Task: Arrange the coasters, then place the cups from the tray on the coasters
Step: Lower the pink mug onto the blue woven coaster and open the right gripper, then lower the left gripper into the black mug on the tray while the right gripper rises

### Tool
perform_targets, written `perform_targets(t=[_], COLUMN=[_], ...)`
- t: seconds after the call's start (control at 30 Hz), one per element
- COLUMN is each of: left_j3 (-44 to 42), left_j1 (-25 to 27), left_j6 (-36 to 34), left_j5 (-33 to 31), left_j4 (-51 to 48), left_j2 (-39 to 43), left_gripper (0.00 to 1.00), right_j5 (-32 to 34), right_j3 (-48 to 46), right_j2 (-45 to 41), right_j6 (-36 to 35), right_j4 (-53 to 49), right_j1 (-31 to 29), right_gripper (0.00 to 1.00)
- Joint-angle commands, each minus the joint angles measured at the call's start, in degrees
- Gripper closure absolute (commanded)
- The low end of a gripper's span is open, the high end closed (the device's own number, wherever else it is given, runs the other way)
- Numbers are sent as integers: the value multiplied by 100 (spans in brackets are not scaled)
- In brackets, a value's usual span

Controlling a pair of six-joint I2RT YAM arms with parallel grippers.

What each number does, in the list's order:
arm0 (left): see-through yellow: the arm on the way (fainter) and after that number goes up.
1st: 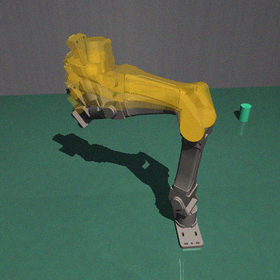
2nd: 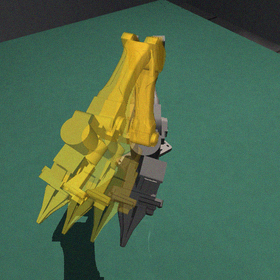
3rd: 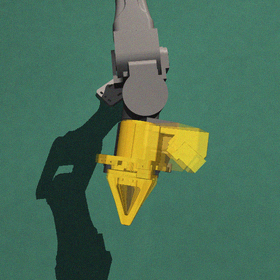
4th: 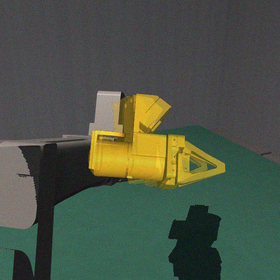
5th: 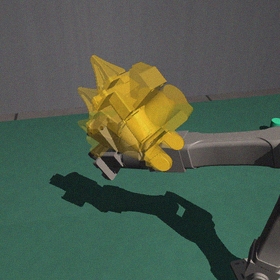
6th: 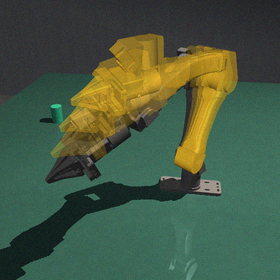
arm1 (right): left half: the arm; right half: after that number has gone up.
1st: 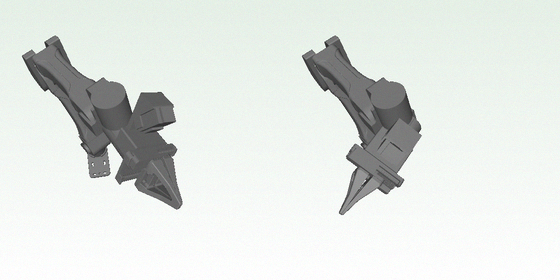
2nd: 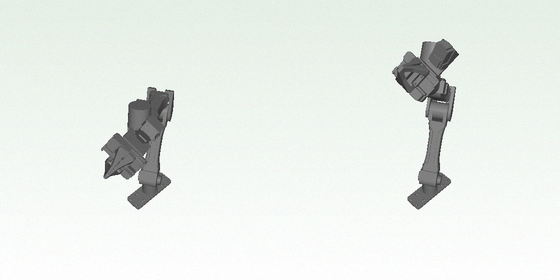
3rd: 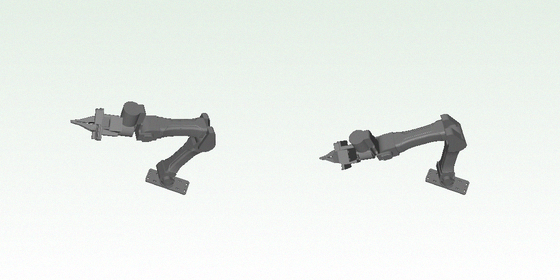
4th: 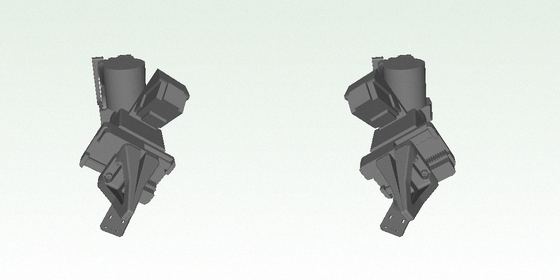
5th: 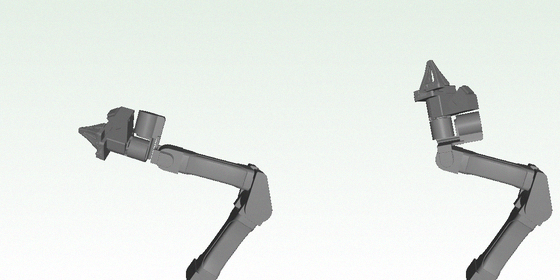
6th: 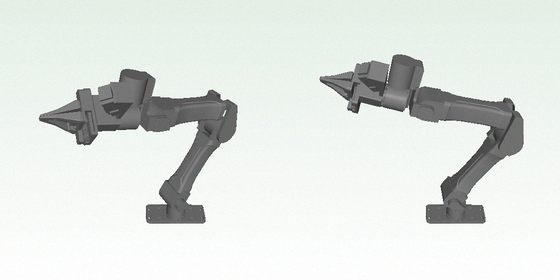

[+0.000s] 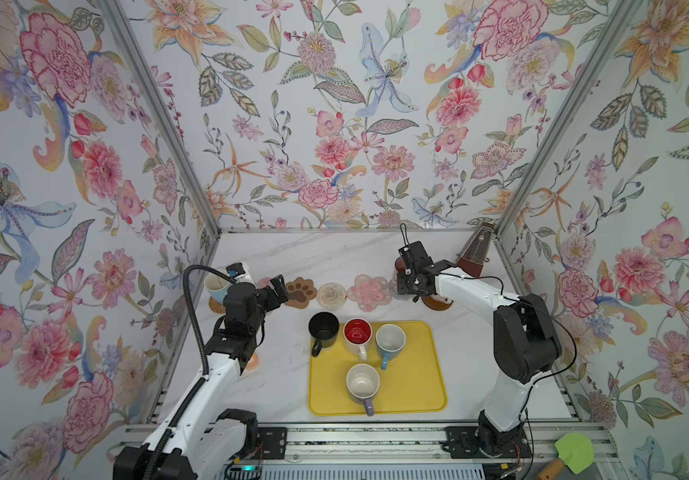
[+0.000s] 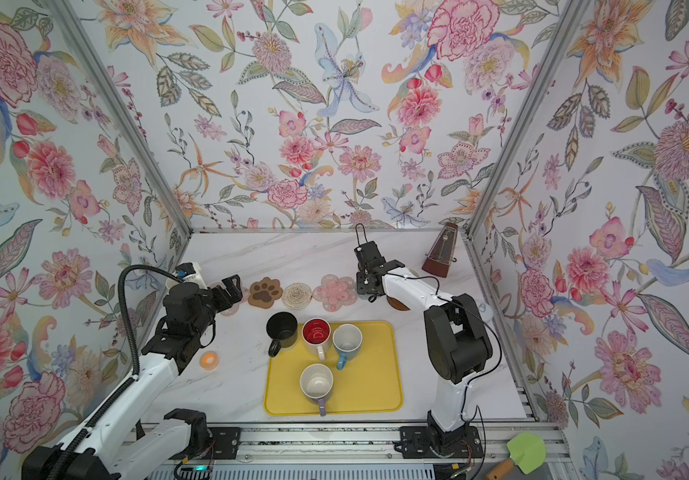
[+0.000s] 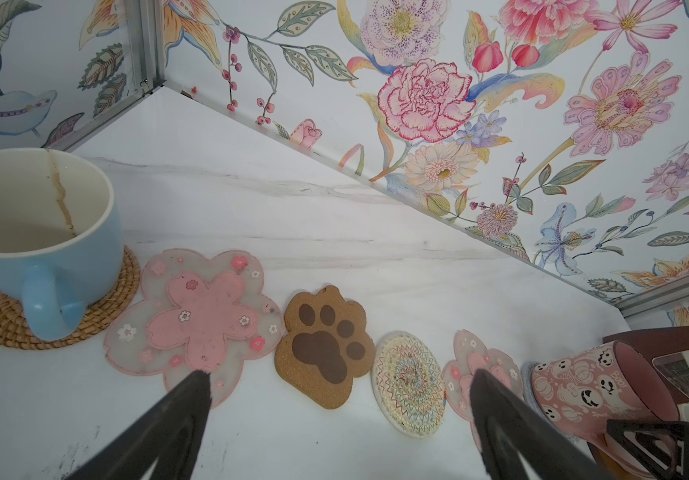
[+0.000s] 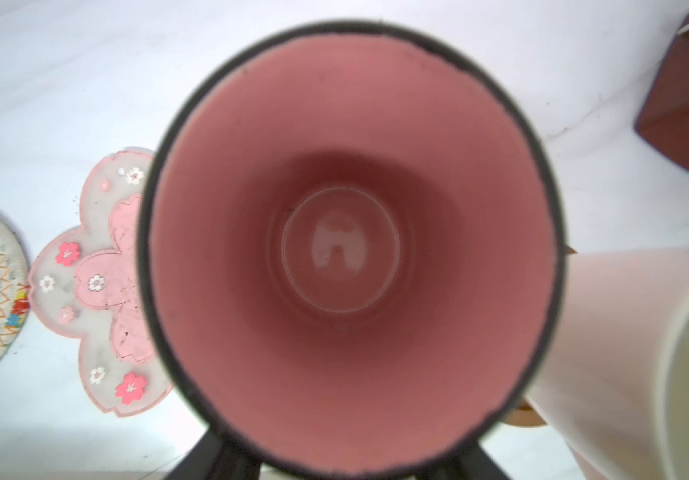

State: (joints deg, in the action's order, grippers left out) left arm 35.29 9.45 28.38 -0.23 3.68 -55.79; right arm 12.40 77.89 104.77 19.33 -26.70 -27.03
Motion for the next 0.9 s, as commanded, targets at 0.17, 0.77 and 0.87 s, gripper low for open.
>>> perform_targets(t=[0.17,0.77,0.87], left_j3=[151,604,769], left_j1=[10,12,67], left_j6=[-103,-421,-428], left_j5=[-77,622,1208], left_j4=[-39,-802,-1273], left_j2=[-79,-244,-266], left_gripper=[1,1,2], right_j5=[132,426,272], right_j3=[-45,-1460,-1352], right_j2=[-923,-2479,-2370], right_j6=[-103,-185,-126], right_j4=[1,1704,1706], right_j1=[9,40,40], right_gripper=[31,1,1])
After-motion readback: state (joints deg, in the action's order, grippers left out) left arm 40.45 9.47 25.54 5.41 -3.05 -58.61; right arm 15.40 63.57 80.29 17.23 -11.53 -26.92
